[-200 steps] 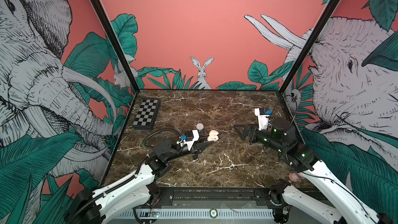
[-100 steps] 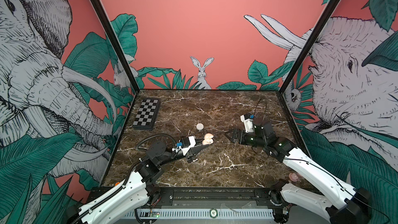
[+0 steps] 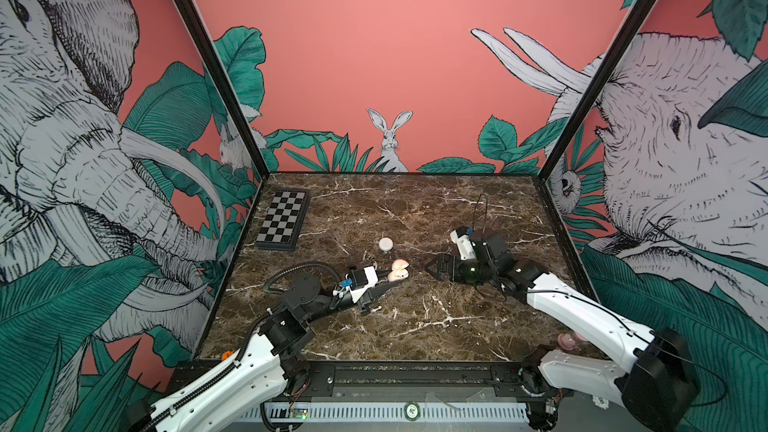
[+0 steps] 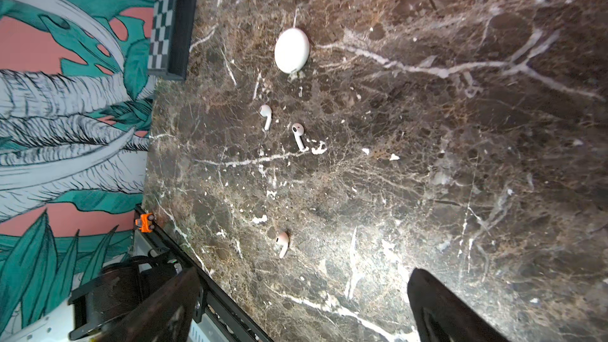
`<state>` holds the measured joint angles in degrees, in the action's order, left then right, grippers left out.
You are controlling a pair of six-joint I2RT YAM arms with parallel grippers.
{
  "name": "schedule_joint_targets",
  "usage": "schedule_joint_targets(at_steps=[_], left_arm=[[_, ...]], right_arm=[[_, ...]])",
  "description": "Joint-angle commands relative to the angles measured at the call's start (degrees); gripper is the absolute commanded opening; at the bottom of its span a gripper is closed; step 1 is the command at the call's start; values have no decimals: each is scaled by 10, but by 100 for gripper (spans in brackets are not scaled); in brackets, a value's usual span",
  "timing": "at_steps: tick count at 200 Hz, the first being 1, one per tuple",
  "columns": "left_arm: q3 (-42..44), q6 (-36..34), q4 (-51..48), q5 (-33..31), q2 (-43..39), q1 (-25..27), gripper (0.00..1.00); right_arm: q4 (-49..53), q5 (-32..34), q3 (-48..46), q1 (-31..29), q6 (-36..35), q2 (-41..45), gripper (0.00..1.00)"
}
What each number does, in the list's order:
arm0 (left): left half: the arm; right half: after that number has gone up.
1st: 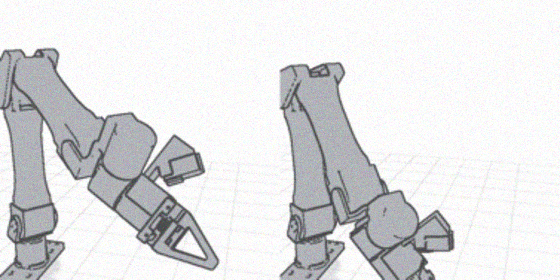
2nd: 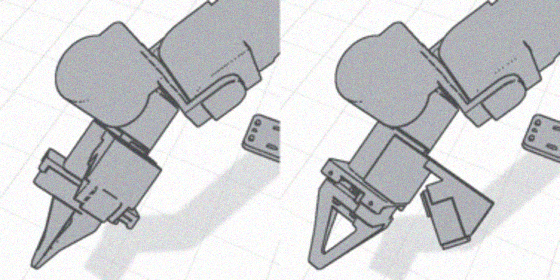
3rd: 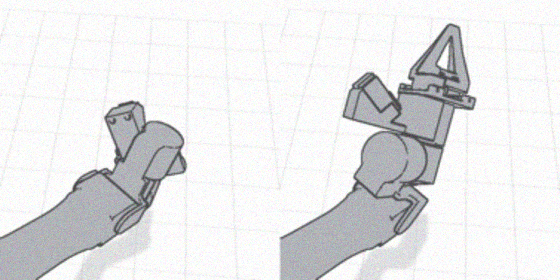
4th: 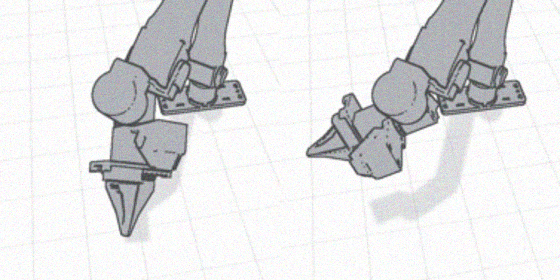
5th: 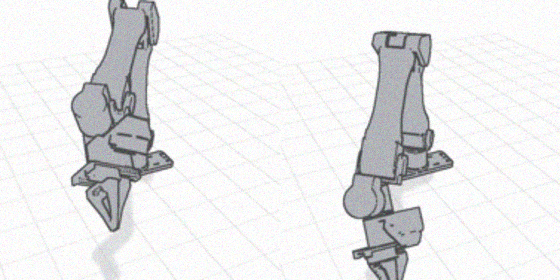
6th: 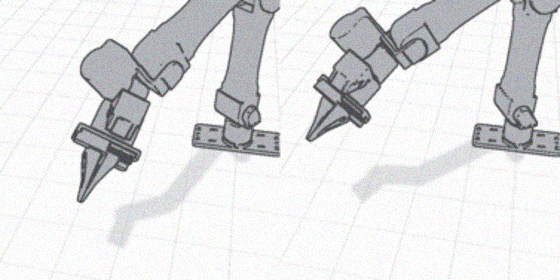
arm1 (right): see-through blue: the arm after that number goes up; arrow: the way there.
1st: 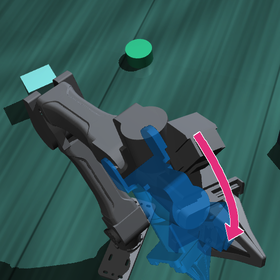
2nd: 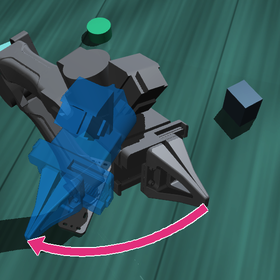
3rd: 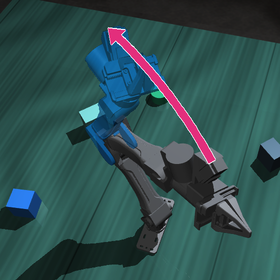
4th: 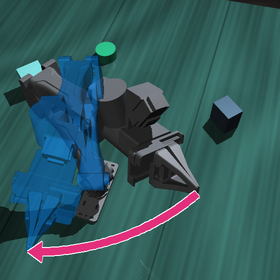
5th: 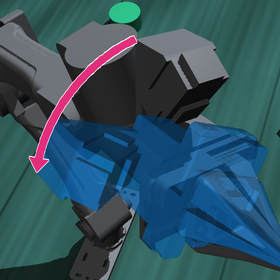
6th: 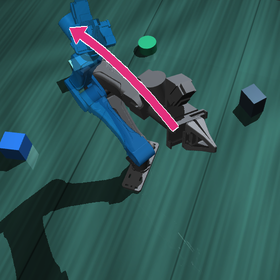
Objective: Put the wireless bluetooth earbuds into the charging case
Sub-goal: 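Move the right gripper over the remaining white earbuds on the table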
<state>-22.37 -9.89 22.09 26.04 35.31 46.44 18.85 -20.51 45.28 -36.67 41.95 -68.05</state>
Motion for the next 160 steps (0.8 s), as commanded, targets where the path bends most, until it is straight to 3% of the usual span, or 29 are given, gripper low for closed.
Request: schedule_joint_targets(at_steps=[1,87,160], left_arm=[[4,-15,1,-1,-5,-3,0],[9,-22,-5,-31,-30,-2,0],[15,-36,-6,-70,-56,-1,0]], right_arm=[[14,5,19,-17,-18,-16,98],[65,11,55,-60,-50,-81,98],[159,19,135,-116,-125,-201,98]])
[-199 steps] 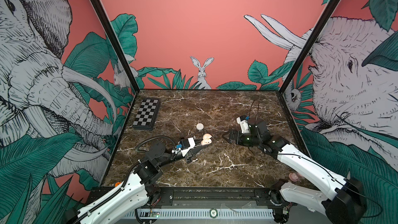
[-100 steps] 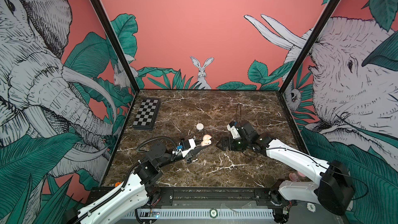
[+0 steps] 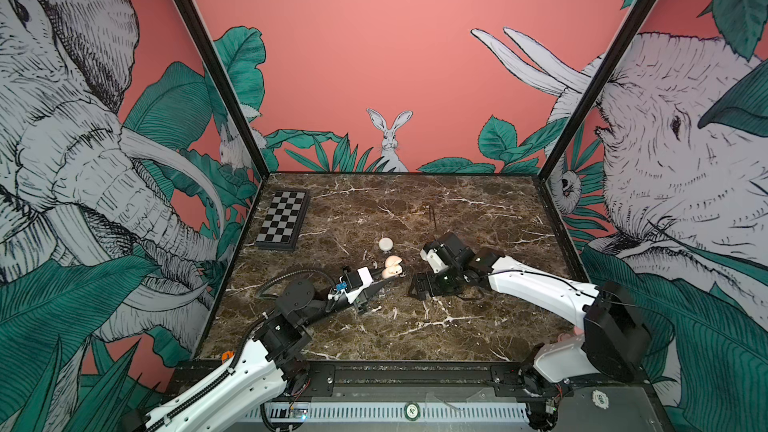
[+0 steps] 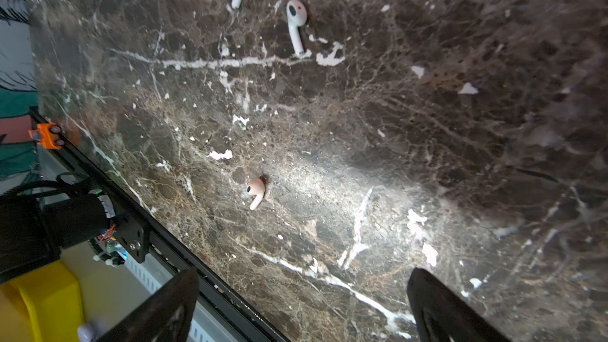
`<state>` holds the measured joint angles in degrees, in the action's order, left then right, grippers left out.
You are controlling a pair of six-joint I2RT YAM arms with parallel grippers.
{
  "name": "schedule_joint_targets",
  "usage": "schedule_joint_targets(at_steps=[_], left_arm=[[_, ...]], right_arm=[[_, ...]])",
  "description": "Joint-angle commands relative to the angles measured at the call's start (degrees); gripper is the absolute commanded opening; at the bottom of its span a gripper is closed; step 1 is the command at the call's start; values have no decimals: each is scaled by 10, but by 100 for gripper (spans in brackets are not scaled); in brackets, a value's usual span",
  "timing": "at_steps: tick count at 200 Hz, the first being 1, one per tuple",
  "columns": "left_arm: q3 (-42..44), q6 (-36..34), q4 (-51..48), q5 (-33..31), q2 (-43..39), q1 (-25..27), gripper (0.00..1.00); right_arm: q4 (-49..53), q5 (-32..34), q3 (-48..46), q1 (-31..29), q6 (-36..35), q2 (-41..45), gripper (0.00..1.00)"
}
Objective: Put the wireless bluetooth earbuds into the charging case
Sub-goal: 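Move the right gripper over the remaining white earbuds on the table, then lower the right gripper and close it on a white earbud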
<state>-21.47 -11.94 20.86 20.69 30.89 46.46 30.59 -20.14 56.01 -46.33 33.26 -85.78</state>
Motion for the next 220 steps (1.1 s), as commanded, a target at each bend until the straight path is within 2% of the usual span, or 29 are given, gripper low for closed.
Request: schedule_joint_targets(at_steps=[1,28,56,105,220], left_arm=[[6,-16,6,-16,-12,-1,0],[5,-19,2,-13,-18,-2,0],[5,-25,-1,-16,-23,-2,0],[5,-30,-7,-15,-27,-2,0],[1,-35,-10,-10,-23,-2,0]], right_arm=[[43,16,29,-20,-39,-25,98],[54,30,50,-30,-54,-54,97],[46,28,67,-43,-62,-89,87],[51,25,105,-68,-84,-147,76],[54,20,153,-99,-134,-215,49]])
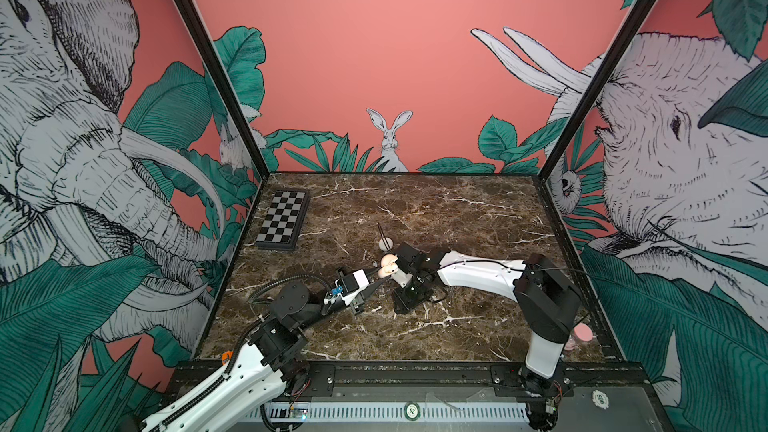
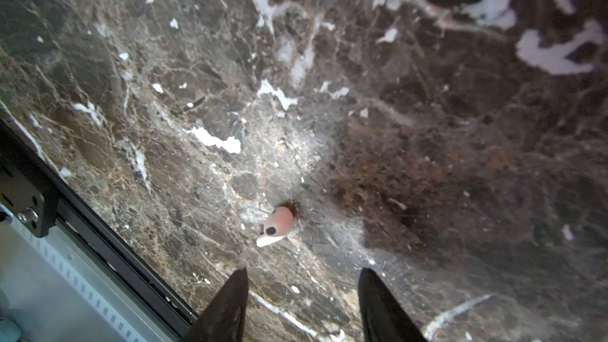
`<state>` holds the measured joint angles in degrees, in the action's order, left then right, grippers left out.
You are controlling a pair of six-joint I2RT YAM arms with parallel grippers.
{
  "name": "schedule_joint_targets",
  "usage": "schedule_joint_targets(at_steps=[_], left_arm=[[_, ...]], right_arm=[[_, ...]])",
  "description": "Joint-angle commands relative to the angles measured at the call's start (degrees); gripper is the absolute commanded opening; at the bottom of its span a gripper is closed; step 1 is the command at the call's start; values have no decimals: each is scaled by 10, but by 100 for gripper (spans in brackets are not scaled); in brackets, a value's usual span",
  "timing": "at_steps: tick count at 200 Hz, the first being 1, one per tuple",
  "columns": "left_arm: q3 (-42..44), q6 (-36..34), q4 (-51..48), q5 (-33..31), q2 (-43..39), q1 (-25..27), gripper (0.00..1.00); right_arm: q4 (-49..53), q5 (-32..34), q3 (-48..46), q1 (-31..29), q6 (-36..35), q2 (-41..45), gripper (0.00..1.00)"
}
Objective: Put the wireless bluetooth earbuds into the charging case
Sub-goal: 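Lower the right gripper and close it on a white earbud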
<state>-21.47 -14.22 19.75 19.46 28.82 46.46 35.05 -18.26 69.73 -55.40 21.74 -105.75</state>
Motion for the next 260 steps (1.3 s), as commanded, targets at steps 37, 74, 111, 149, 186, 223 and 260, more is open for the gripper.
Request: schedule_joint_targets(at_steps=[37,74,111,149,186,223,260], left_arm=[[0,-15,-2,5,1,-2,0],[-1,-17,-4,6,3,-2,0],[0,-17,-2,6,3,-2,0],[-1,-17,-4,5,3,-2,0],[0,-18,-4,6,4,-1,0],[-1,-17,-4,6,5,-2,0],[0,-18,-4,6,5,-2,0]], right_arm=[[8,16,29,-16,-29,-29,43],[14,28,43,-22,-33,-41,38],[23,40,51,-26,-39,-52,35],[24,41,51,-31,-40,-59,32],[27,47,69,-34,-41,-63,30],[23,47,72,-36,-38,-66,26],[26,52,71,-36,-39,-71,25]])
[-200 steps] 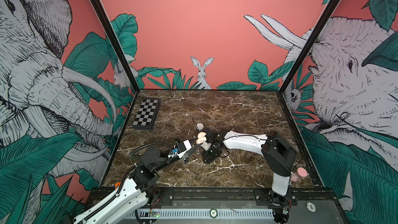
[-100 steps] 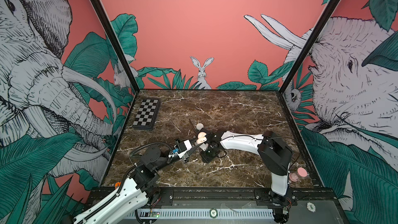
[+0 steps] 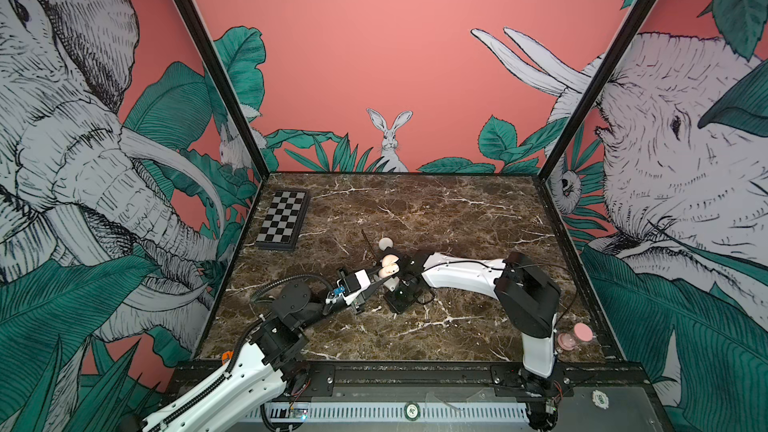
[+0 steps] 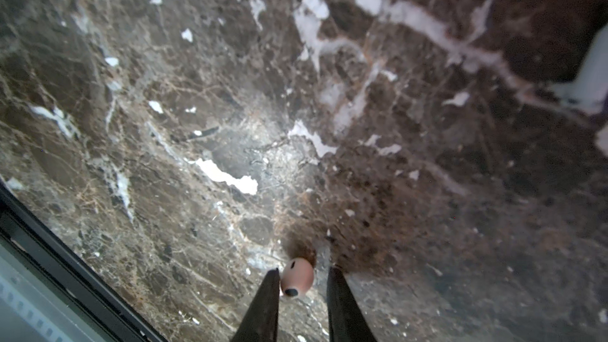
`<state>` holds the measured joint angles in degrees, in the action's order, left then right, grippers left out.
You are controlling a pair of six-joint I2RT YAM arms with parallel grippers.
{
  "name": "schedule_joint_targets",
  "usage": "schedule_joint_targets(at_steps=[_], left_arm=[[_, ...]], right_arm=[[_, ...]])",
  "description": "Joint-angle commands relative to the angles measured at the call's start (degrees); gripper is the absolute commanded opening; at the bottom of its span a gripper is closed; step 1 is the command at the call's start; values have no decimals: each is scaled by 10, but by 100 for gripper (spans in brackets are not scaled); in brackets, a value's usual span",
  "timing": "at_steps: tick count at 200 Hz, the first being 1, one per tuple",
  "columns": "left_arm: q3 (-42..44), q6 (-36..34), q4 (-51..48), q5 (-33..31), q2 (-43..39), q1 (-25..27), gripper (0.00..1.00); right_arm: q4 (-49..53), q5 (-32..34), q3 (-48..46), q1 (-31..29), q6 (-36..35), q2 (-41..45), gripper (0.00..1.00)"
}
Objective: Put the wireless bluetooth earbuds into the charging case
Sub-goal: 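Lower the right gripper and close it on a white earbud, then lift the earbud with the right gripper and carry it toward the case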
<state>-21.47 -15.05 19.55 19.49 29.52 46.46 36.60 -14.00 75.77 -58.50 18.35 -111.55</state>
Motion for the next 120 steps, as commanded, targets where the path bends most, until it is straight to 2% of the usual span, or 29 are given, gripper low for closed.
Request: schedule_joint_targets(at_steps=[1,59,120], left_arm=[[0,-9,-2,6,-2,-2,0],[-1,-10,-2,6,1,-2,0],[0,-12,-1,6,5,-2,0]], right_arm=[[10,9,11,-5,-5,-14,25],[9,8,8,-7,-3,-15,24],[14,25,-2,-7,-4,1,19]])
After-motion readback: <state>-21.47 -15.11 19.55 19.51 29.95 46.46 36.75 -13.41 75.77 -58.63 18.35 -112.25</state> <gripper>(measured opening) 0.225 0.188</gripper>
